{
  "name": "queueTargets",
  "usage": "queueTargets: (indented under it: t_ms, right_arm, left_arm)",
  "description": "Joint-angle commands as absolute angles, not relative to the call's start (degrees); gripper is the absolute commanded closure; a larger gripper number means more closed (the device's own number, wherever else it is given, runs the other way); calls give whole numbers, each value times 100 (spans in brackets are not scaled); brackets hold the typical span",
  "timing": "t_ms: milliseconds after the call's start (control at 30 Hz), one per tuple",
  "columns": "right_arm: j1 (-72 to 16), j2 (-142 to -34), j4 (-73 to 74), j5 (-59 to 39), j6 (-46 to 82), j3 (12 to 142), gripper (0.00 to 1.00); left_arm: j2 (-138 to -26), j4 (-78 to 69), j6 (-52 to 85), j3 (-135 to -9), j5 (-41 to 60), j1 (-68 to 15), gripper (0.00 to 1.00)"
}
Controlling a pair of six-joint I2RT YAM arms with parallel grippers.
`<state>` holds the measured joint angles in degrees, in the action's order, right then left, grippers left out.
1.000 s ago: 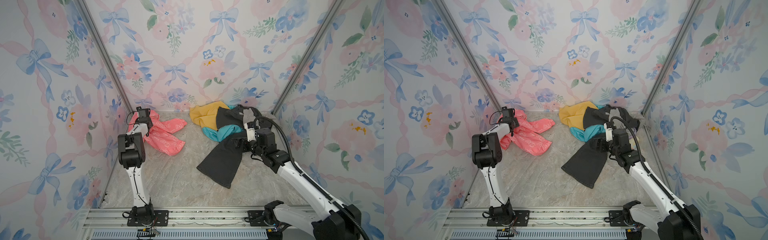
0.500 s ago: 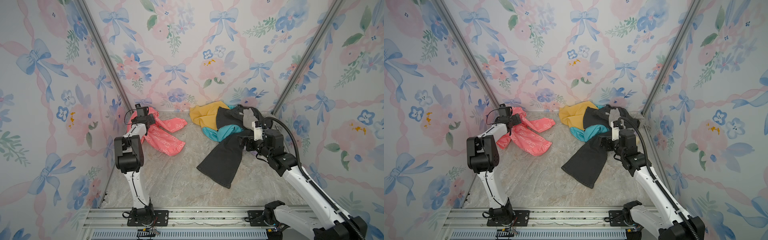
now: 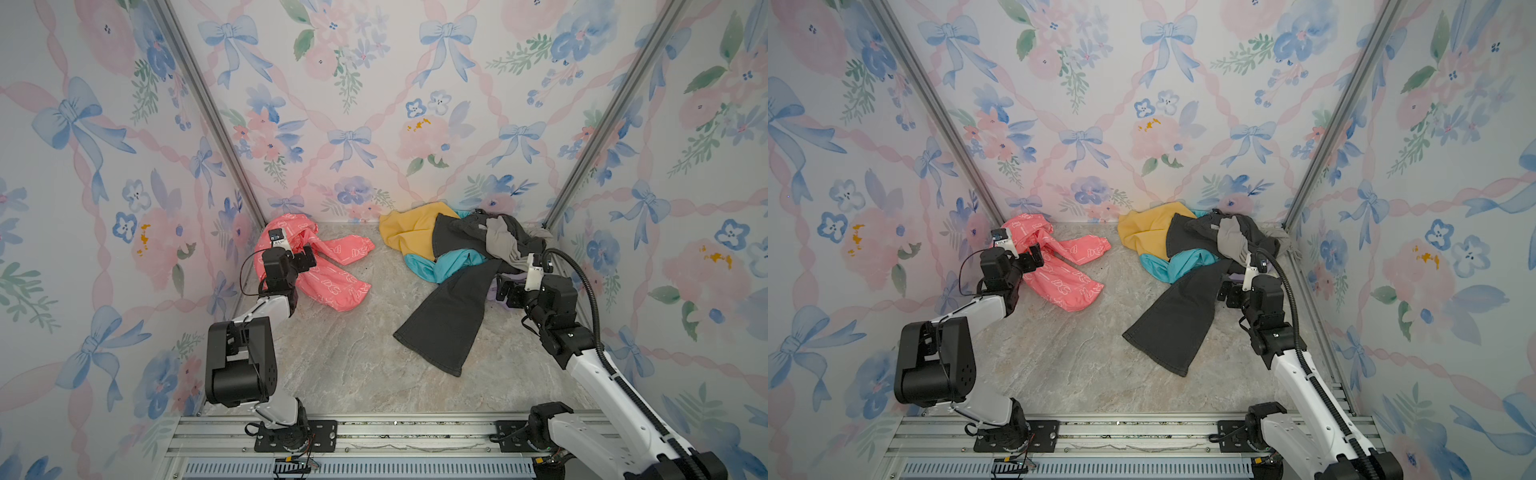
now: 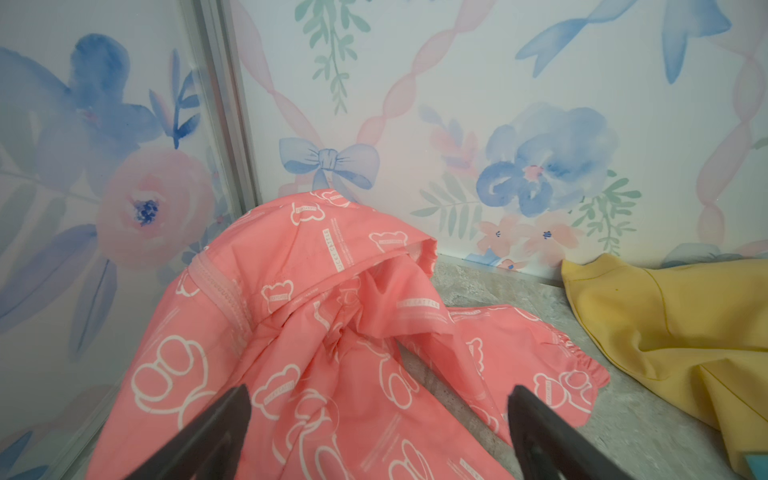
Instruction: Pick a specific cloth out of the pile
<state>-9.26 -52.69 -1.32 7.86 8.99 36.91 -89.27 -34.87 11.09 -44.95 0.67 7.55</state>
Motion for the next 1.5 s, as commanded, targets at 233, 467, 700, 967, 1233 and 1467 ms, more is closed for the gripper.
queueTargets:
  t_ms: [233, 467, 700, 967, 1233, 1467]
  right_arm:
    - [-388, -4615, 1730, 1349, 788, 2151, 3]
    - [-342, -5289, 2915, 1433, 690, 1607, 3]
    - [-389, -6851, 4870, 1537, 319, 1182, 3]
    - [-417, -8305, 6519, 1364, 82, 1234, 3]
    - [-415, -8904, 5312, 798, -91, 2219, 3]
    - [-382, -8868, 5177, 810, -58, 2249, 3]
  left_arm:
    - [-7776, -4727, 1315, -2560, 700, 713, 2]
    - [-7565, -5998, 556, -1251, -599, -44, 2]
    - [-8428, -8007, 651, -673, -1314, -435, 2]
    - [-8920, -7983, 472, -990, -1558, -602, 2]
    - [-8919, -7931, 470, -1004, -1595, -624, 2]
    - [-8915, -7926, 444, -1008, -1639, -650, 2]
